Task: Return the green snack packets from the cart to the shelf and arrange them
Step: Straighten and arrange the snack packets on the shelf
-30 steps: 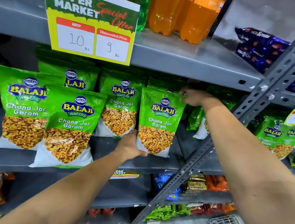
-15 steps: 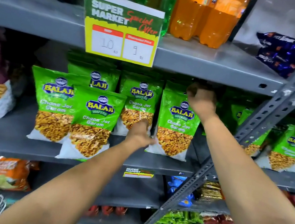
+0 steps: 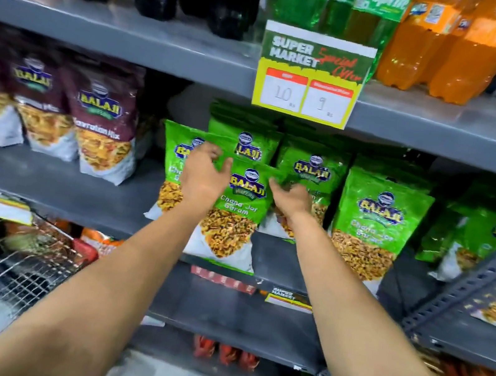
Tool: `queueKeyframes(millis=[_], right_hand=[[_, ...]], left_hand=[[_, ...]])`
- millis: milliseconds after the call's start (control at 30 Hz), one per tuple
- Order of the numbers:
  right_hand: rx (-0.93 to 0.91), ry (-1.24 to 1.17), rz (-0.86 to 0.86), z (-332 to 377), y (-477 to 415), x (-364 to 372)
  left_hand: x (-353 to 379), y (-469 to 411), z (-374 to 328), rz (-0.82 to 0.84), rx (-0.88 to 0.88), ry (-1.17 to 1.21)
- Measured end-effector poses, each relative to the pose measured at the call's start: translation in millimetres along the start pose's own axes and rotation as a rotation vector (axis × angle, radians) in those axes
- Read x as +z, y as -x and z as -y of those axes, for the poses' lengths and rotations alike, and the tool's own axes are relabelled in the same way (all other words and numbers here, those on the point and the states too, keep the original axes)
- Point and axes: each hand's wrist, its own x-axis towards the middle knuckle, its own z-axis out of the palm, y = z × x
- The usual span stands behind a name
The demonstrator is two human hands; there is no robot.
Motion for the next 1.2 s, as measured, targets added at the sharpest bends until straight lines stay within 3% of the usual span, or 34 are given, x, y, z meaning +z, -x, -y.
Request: queueKeyframes(millis=[133,300,467,700,800,933,1067,1200], right_hand=[[0.026,-0.154,0.010,1.3,8.8,9.9],[0.079,-0.308,-0.028,-4.5,8.3,12.8],[0.088,-0.327,-0.116,-16.5,3.2,-4.6],[0.033,-0.308,-0.321,-33.2,-14.4,-72.8],[0.047,-0.279,-0.304,-38.6,-19.2,-89.6],[0.038,-0.153,-0.332,-41.8,-24.3,-94.8],[-0.289,0.280,-0.484,-22.7,-19.0,-103.0],[-0.420,0.603,-0.121,23.9,-19.7,-90.2]], left_hand=[[-2.5,8.1,20.4,0.123,-0.112,-0.109],[-0.1,19.8,25.0,0.193,-0.054,-0.067],[8.1,23.2,15.8,0.153,0.013,-0.037],[46.4,28.1,-29.7,0.283,0.071,0.098],[61.2,27.5,-44.1,0.303,0.036,0.118],[62.9,31.2,-35.3,0.432,0.007,0.091],[58.8,58.2,2.1,0.659,0.001,-0.038],[72.7,82.9,27.7,0.670,0.029,-0.078]])
